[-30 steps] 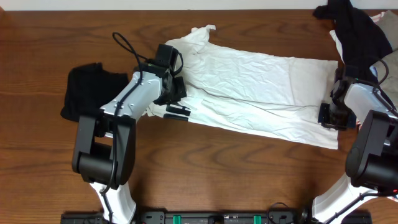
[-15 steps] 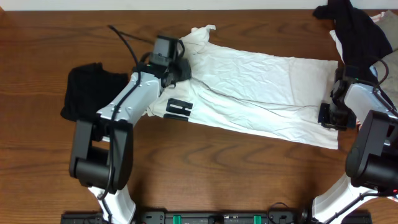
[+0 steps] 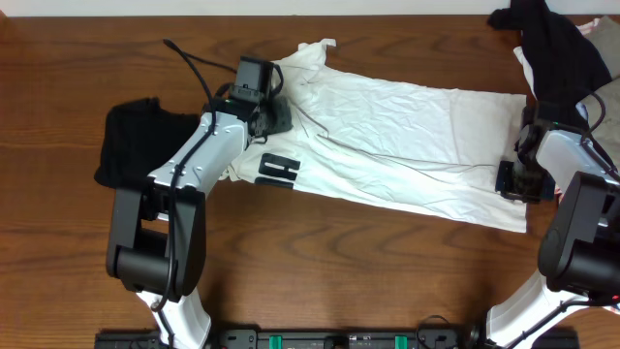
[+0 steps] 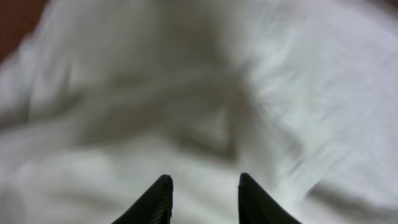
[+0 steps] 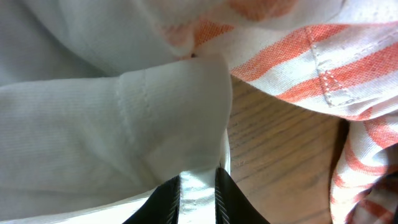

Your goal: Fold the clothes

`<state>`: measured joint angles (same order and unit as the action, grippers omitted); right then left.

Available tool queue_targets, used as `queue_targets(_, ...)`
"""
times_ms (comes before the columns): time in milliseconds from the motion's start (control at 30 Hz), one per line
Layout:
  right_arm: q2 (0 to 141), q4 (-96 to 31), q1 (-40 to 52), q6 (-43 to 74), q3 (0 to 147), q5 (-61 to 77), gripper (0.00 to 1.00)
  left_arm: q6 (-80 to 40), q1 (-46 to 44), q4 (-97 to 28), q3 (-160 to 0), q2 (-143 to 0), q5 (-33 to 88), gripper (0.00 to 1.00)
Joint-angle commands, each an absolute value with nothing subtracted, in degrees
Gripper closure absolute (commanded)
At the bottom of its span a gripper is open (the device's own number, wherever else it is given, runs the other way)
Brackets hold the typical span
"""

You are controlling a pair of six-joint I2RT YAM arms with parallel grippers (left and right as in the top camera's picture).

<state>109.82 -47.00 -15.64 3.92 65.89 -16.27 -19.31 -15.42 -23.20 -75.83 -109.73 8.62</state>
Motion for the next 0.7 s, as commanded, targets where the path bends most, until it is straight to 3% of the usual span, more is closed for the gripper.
queue_targets(0, 114.13, -46.15, -16.91, 4.84, 62.89, -14.57, 0.8, -14.79, -15.09, -28.49, -76.09, -110.02, 7.25, 0.65)
queue_targets(233, 114.13, -43.62, -16.86, 4.84, 63.88, -11.0, 0.78, -14.81, -14.9, -37.65, -75.92, -110.3, -4.36, 0.64)
queue_targets(667, 114.13, -36.36, -16.82, 4.99, 70.35, 4.25, 0.72, -14.81, -14.9, -30.48, -68.69, -112.01, -4.36, 0.57)
